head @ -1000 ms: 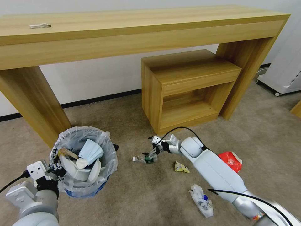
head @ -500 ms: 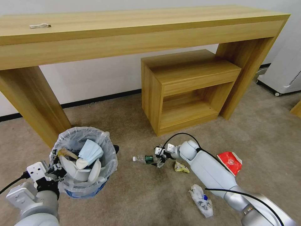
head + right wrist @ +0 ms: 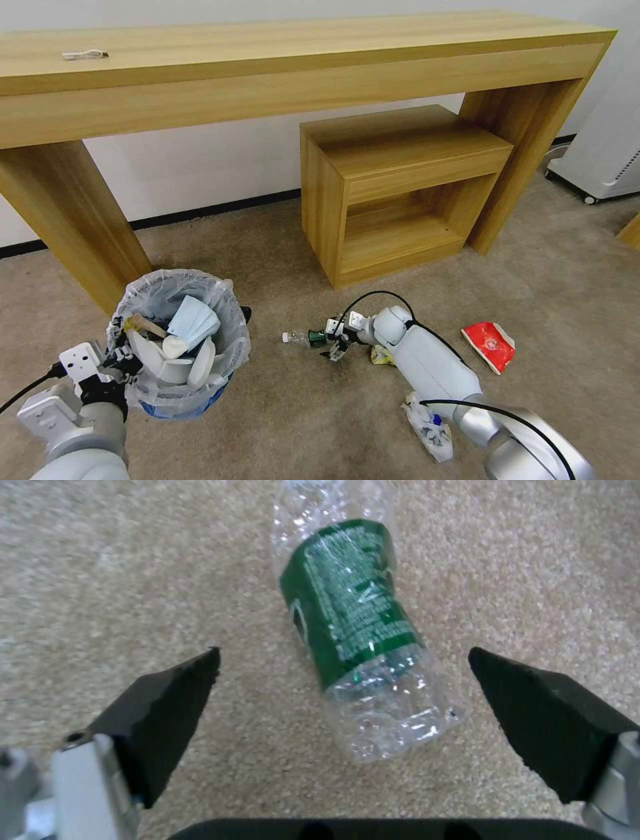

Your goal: Pick up the trash bin and place the garbage on the floor into it.

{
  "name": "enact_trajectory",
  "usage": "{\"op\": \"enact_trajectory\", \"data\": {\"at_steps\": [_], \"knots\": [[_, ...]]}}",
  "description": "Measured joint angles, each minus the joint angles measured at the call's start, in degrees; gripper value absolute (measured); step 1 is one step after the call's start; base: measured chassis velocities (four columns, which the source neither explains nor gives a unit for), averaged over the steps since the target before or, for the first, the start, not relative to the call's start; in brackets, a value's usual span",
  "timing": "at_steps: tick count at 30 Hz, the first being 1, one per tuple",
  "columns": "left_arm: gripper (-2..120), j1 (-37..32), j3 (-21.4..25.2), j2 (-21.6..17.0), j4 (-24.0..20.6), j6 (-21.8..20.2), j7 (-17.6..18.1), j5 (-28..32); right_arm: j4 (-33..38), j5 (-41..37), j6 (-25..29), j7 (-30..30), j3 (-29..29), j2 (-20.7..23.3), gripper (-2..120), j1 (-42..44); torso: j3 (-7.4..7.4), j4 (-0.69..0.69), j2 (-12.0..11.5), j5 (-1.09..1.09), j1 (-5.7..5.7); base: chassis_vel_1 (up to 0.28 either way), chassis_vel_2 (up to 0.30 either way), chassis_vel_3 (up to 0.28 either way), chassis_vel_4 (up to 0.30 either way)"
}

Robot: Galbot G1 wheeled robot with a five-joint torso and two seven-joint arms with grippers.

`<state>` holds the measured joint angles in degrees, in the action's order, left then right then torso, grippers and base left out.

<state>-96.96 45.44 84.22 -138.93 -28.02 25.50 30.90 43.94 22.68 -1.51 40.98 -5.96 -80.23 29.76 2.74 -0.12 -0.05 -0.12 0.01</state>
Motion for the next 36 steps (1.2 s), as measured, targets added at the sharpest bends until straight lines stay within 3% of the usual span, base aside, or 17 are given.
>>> {"op": "enact_trajectory", "data": {"at_steps": [13,24,26,31,36], "knots": [[0,0.09,-0.24,0.12,0.12,0.15,-0.05,-0.13,-4.28,1.05,-0.73,-7.27,1.27,-0.92,46,-0.04,0.0,0.0,0.0,0.01,0.0,0.0,0.0,0.0,0.0],[0,-0.07,-0.49,0.13,0.2,0.27,-0.18,-0.5,-3.19,0.51,-0.83,-7.9,1.28,-1.1,11,0.54,0.0,0.0,0.0,0.01,0.0,0.0,0.0,0.0,0.0],[0,-0.08,-0.29,-0.07,0.23,0.3,-0.19,-0.41,-2.48,0.12,-0.91,-7.87,1.11,-0.99,0,0.63,0.0,0.0,0.0,0.01,0.0,0.0,0.0,0.0,0.0],[0,-0.1,-0.24,-0.23,0.23,0.3,-0.19,-0.34,-0.19,-1.22,-1.01,-6.22,0.35,-0.08,0,0.9,0.0,0.0,0.0,0.01,0.0,0.0,0.0,0.0,0.0],[0,-0.1,-0.24,-0.3,0.14,0.19,-0.18,-0.33,2.76,-3.66,0.59,-2.41,-0.62,1.01,17,1.13,0.0,0.0,0.0,0.0,0.0,0.0,0.0,0.0,0.0]]}}
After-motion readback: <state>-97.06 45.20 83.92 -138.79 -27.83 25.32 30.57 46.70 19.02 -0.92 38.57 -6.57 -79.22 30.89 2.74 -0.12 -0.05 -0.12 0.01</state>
